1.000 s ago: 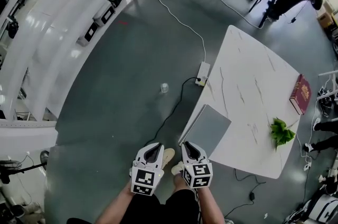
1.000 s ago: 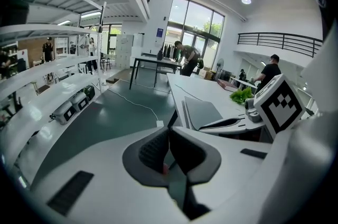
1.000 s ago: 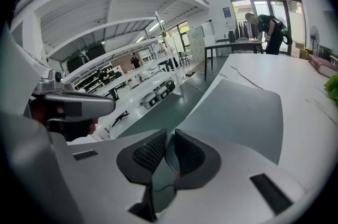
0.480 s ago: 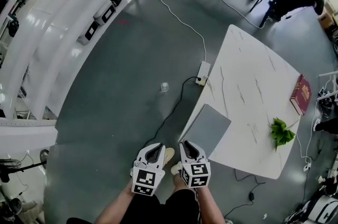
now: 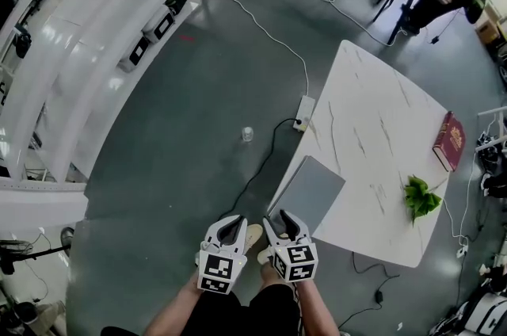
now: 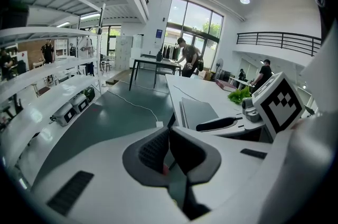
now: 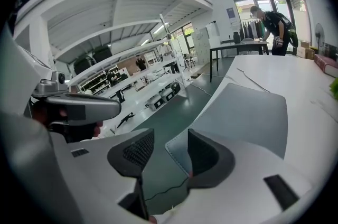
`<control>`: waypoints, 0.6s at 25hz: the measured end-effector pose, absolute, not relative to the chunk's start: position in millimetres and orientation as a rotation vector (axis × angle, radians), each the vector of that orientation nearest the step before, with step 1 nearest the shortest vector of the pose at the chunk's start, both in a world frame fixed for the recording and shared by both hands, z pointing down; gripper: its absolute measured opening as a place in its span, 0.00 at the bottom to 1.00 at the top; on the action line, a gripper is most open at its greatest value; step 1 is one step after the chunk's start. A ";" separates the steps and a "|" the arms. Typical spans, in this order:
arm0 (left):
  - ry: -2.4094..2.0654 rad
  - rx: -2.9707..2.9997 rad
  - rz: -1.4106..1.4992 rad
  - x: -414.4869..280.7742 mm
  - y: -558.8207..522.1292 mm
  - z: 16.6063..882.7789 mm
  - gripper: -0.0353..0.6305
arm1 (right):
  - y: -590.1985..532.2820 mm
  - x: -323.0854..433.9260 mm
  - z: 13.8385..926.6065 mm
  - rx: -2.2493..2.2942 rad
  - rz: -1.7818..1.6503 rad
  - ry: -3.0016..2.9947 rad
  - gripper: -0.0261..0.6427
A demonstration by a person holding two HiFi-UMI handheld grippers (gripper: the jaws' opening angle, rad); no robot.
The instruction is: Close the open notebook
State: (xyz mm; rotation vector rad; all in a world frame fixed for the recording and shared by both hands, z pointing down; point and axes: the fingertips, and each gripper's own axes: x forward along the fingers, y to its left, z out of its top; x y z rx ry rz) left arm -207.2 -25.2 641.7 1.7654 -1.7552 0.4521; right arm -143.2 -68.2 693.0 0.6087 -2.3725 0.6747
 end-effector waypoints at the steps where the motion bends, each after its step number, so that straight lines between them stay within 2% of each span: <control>1: -1.757 1.770 0.452 -206.7 -25.1 639.3 0.09 | -68.0 -142.1 690.9 0.613 0.671 -2.374 0.36; 15: -1.771 1.899 0.443 -187.0 -34.6 577.6 0.09 | -81.7 -110.3 626.3 0.767 0.601 -2.431 0.34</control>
